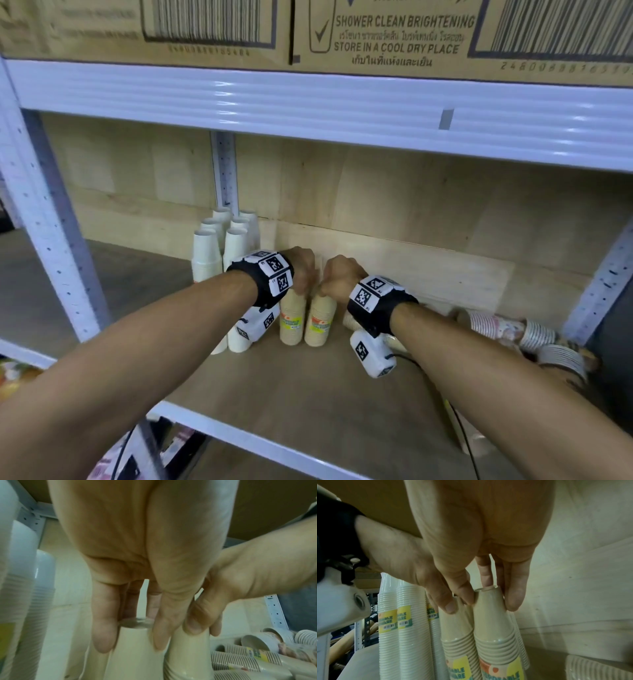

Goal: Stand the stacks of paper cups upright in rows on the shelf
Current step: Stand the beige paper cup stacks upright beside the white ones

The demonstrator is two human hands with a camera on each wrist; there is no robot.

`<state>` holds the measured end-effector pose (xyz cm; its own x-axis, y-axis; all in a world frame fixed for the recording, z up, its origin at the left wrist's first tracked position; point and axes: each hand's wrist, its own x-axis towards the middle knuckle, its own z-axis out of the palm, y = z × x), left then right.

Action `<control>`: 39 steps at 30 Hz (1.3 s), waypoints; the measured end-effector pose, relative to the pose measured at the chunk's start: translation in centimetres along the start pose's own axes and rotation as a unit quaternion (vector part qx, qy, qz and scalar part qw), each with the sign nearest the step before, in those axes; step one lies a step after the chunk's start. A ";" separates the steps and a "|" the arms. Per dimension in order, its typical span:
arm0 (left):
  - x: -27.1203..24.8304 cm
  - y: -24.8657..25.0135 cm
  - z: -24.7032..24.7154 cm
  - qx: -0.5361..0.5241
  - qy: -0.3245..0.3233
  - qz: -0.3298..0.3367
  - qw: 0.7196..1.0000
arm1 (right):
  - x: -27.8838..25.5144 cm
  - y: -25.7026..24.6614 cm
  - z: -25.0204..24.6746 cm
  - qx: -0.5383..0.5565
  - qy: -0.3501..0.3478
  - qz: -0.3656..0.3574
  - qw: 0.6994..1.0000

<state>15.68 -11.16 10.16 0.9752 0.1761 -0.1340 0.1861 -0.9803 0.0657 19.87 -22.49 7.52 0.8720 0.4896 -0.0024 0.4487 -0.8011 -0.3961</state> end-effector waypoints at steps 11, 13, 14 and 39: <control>0.6 -1.4 1.7 -0.023 0.018 0.017 0.999 | 0.4 -0.9 0.9 0.036 -0.013 -0.036 0.999; 0.7 -1.4 1.5 -0.034 0.018 0.014 0.999 | 0.2 -0.7 1.0 0.048 -0.012 -0.044 0.998; 0.6 -1.3 1.4 -0.042 0.019 0.012 0.999 | 0.2 -0.5 1.0 0.055 -0.008 -0.049 0.997; 3.1 6.3 -0.2 -0.097 0.054 0.146 0.983 | -4.0 11.1 -4.8 -0.049 0.015 0.130 0.990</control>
<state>19.88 -16.73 10.40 0.9954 -0.0921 0.0248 -0.0954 -0.9567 0.2751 22.35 -34.99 7.57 0.9652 0.2530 -0.0657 0.2235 -0.9293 -0.2941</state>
